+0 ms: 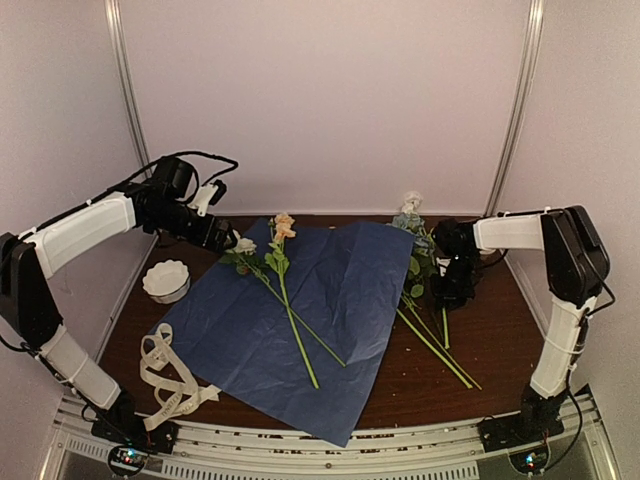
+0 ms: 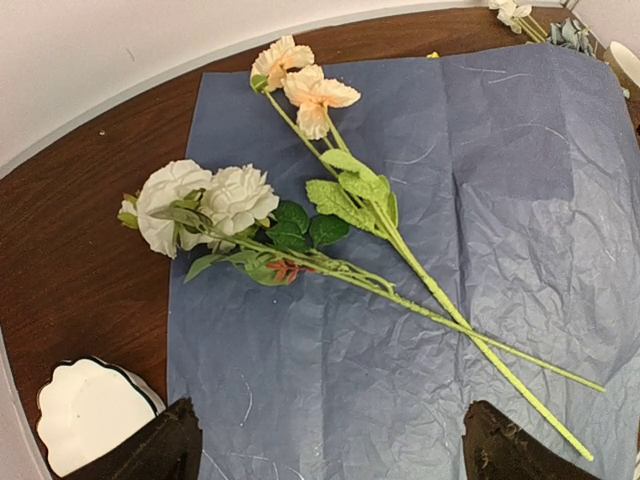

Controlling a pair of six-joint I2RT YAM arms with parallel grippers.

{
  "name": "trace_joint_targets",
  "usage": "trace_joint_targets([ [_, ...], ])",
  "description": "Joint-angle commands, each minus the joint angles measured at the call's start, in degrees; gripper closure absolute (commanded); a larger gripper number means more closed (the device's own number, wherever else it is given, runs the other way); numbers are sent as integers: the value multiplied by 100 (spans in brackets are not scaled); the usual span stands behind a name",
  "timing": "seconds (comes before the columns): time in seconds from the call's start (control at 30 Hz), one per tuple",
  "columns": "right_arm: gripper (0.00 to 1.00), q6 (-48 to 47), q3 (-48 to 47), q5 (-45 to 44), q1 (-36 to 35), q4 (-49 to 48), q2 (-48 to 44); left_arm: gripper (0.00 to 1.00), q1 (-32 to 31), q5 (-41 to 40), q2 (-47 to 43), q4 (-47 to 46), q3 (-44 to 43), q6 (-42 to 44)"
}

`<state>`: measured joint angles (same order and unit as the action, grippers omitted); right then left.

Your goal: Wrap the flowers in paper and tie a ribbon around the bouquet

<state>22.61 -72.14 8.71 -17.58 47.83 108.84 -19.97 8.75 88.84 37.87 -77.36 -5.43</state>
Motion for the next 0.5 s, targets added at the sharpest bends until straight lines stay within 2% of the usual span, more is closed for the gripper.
trace_joint_targets([
  [0.0, 90, -182, -158, 180, 33, 350, 144, 6, 30, -47, 13, -25, -174, 104],
  [0.03, 99, -148, -107, 154, 54, 296, 97, 6, 28, -62, -1, -29, -174, 109],
  [0.07, 100, -98, -55, 99, 86, 225, 27, 6, 28, -78, -14, -32, -174, 112],
  [0.2, 100, 97, 6, -405, 203, 117, -536, 6, 32, -89, -24, -21, -173, 117],
  [0.47, 100, 230, -492, -1583, 201, -37, -2247, 5, 34, 104, -71, -27, -169, 146],
])
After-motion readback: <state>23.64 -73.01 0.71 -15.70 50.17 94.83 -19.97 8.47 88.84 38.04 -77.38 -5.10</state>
